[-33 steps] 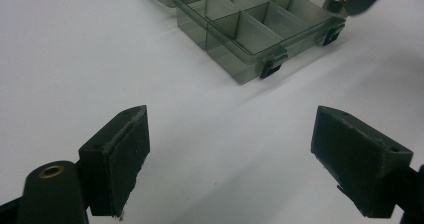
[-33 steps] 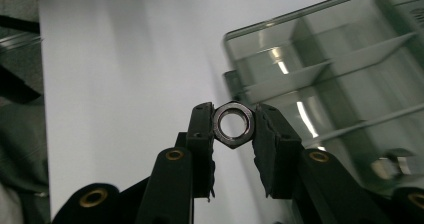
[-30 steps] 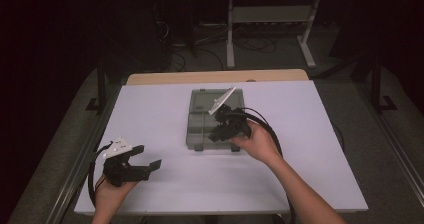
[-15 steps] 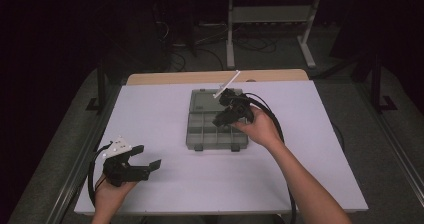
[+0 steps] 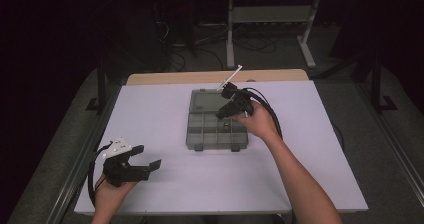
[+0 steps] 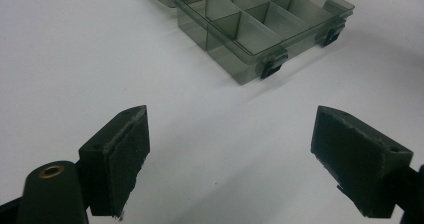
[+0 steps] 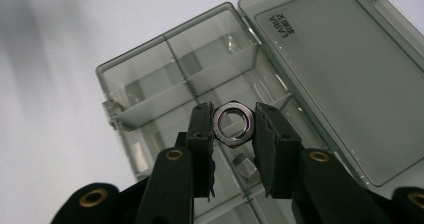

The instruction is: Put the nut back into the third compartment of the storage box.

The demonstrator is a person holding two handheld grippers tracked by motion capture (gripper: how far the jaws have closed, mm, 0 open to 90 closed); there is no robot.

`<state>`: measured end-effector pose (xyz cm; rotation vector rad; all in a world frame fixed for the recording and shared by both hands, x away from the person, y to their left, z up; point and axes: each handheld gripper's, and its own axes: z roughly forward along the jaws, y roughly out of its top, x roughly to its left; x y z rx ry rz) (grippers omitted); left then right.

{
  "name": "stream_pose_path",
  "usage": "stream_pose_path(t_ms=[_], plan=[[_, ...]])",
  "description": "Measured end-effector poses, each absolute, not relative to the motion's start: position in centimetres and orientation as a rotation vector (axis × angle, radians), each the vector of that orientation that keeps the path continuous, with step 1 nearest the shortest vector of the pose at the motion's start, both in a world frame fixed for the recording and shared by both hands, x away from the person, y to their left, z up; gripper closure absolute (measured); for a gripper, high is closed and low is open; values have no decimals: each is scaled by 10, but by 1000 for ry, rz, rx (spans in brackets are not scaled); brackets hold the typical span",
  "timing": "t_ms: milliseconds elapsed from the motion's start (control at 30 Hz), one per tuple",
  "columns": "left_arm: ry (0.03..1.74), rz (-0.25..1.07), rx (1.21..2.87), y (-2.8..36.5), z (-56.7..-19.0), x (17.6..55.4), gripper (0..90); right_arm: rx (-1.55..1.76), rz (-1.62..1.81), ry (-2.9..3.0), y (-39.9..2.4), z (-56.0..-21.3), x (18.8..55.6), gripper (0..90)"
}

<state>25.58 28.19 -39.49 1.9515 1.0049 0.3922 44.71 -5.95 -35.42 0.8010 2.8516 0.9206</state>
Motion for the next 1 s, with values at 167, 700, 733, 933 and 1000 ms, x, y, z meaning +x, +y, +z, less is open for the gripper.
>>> stream_pose_path(t_ms=[167, 700, 733, 933, 1000], plan=[[1008, 387, 1947, 281, -395, 256, 155, 840, 900, 2854, -59, -363, 455, 691], [1014, 388, 1945, 282, -395, 255, 155, 946, 851, 2846, -62, -385, 469, 691], [1015, 391, 1948, 283, -395, 255, 155, 955, 849, 2847, -62, -387, 469, 691], [1018, 394, 1945, 284, -395, 254, 155, 953, 857, 2840, -61, -392, 471, 691], [1015, 398, 1945, 285, -395, 254, 155, 959, 860, 2840, -60, -393, 471, 690]])
